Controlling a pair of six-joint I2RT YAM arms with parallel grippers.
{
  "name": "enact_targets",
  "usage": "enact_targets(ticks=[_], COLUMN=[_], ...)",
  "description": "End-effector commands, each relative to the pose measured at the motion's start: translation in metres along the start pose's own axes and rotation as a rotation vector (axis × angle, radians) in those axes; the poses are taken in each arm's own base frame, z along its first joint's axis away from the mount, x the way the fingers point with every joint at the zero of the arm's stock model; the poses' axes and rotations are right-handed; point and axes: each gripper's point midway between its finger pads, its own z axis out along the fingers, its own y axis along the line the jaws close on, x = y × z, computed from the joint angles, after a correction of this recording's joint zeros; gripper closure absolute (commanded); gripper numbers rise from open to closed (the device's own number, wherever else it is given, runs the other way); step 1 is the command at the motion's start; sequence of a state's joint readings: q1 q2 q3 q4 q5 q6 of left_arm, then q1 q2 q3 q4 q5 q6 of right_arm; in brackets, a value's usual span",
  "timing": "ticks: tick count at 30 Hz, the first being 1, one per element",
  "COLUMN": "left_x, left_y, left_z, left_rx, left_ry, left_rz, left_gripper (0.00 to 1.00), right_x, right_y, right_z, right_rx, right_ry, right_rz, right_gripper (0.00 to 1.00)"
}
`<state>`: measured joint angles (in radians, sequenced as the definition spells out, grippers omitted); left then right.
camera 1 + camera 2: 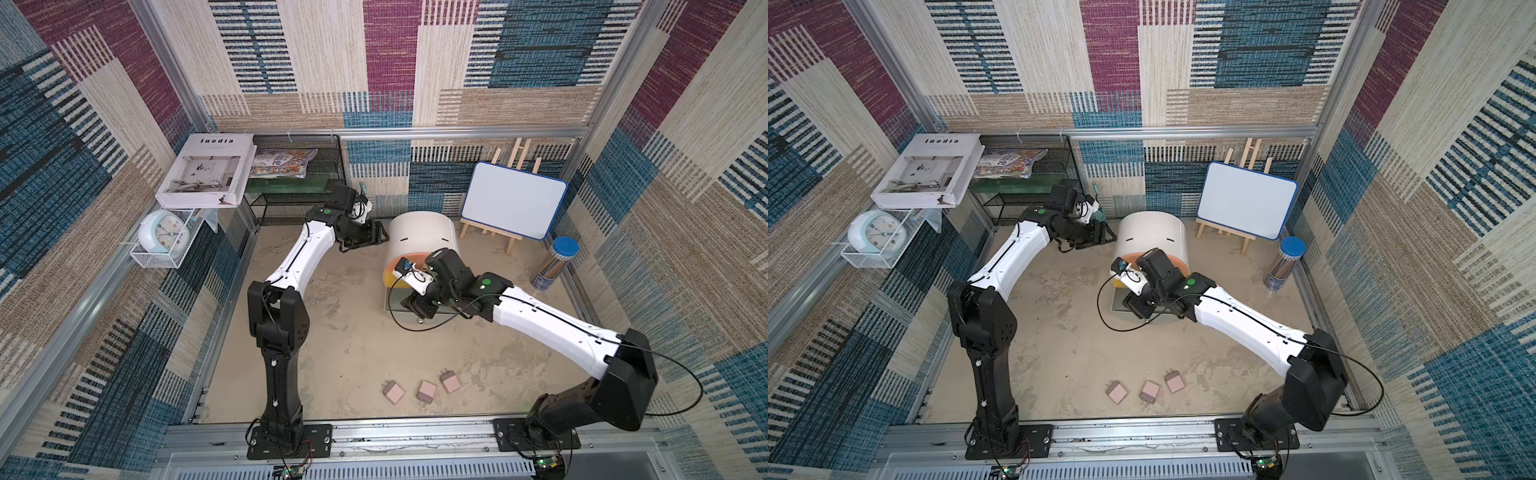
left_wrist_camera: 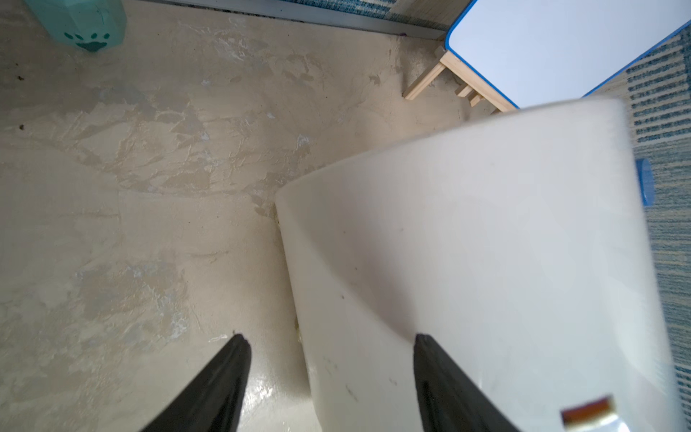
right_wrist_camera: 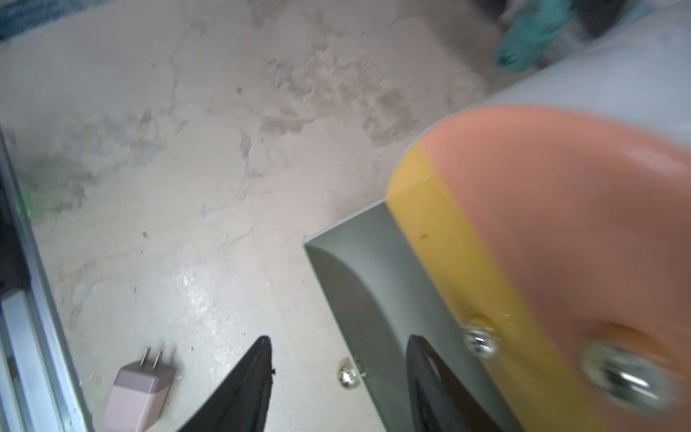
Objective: Place the plugs into the drawer by color
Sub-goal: Open the drawer in the storage box, then adjust the storage box at the center of the board.
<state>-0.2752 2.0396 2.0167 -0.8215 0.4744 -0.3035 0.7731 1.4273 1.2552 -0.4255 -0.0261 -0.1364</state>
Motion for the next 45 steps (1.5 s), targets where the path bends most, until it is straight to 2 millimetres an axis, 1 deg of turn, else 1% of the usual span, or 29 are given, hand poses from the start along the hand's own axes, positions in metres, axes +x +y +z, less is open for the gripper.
enact_targets(ticks=[1,3,4,6,7,9,10,11,13,16,19,21,24,27,29,32,34,36,37,39,41,42,43,45], left_x=[0.006,0.012,0.015,0.018,0.020,0.024,0.026,0.029,0.031,0.033,0.037,0.043,0.048,0.053,0.055,0.055,0.052,0.046,0.042,0.035,0.029,0.027,0.024,0.019], left_y=[-0.014,-0.018,-0.021,-0.024,-0.026,-0.031,-0.031,-0.036,-0.037,-0.046,-0.061,-0.073,-0.079,-0.080,-0.077,-0.069,-0.060,-0.052,-0.047,-0.043,-0.040,-0.039,-0.039,-0.037], left_z=[-0.012,-0.017,-0.021,-0.027,-0.029,-0.030,-0.029,-0.029,-0.027,-0.025,-0.024,-0.025,-0.028,-0.033,-0.035,-0.035,-0.036,-0.040,-0.043,-0.050,-0.057,-0.060,-0.063,-0.069], left_rx=[0.034,0.047,0.059,0.070,0.080,0.106,0.110,0.140,0.156,0.215,0.272,0.300,0.312,0.308,0.295,0.248,0.197,0.151,0.110,0.067,0.025,0.010,-0.005,-0.027], left_ry=[0.001,0.000,-0.001,-0.012,-0.013,-0.004,0.002,0.016,0.025,0.032,0.047,0.060,0.061,0.057,0.048,0.037,0.023,0.002,-0.018,-0.050,-0.082,-0.094,-0.109,-0.135], left_rz=[-0.034,-0.049,-0.052,-0.057,-0.060,-0.068,-0.074,-0.076,-0.080,-0.083,-0.052,-0.013,0.013,0.020,0.023,0.029,0.028,0.026,0.030,0.033,0.028,0.024,0.021,0.018], left_gripper=[0.26,0.26,0.25,0.24,0.24,0.23,0.23,0.23,0.23,0.22,0.22,0.22,0.23,0.24,0.24,0.24,0.24,0.24,0.24,0.24,0.24,0.24,0.24,0.24], right_x=[-0.031,-0.029,-0.023,-0.012,-0.006,0.007,0.011,0.015,0.017,0.012,0.006,0.001,-0.005,-0.013,-0.022,-0.032,-0.033,-0.030,-0.027,-0.023,-0.013,-0.006,0.002,0.027], right_y=[-0.056,-0.085,-0.099,-0.117,-0.125,-0.138,-0.143,-0.146,-0.147,-0.141,-0.135,-0.131,-0.129,-0.127,-0.124,-0.122,-0.128,-0.143,-0.153,-0.175,-0.188,-0.190,-0.187,-0.174], right_z=[-0.034,-0.052,-0.060,-0.071,-0.074,-0.075,-0.074,-0.072,-0.064,-0.049,-0.036,-0.026,-0.011,0.005,0.013,0.027,0.031,0.025,0.018,-0.004,-0.030,-0.041,-0.052,-0.065], right_rx=[0.180,0.215,0.239,0.250,0.242,0.212,0.193,0.163,0.091,-0.016,-0.108,-0.172,-0.232,-0.258,-0.277,-0.292,-0.270,-0.176,-0.113,0.034,0.191,0.240,0.279,0.345], right_ry=[-0.177,-0.237,-0.262,-0.318,-0.341,-0.355,-0.361,-0.366,-0.371,-0.363,-0.355,-0.336,-0.311,-0.294,-0.288,-0.271,-0.260,-0.239,-0.232,-0.226,-0.209,-0.199,-0.183,-0.137], right_rz=[0.249,0.393,0.467,0.576,0.628,0.712,0.738,0.769,0.801,0.819,0.825,0.797,0.780,0.761,0.741,0.720,0.707,0.687,0.674,0.657,0.640,0.636,0.631,0.634], right_gripper=[0.27,0.25,0.22,0.15,0.13,0.13,0.12,0.11,0.08,0.06,0.05,0.05,0.06,0.07,0.07,0.08,0.08,0.09,0.08,0.08,0.08,0.08,0.09,0.11])
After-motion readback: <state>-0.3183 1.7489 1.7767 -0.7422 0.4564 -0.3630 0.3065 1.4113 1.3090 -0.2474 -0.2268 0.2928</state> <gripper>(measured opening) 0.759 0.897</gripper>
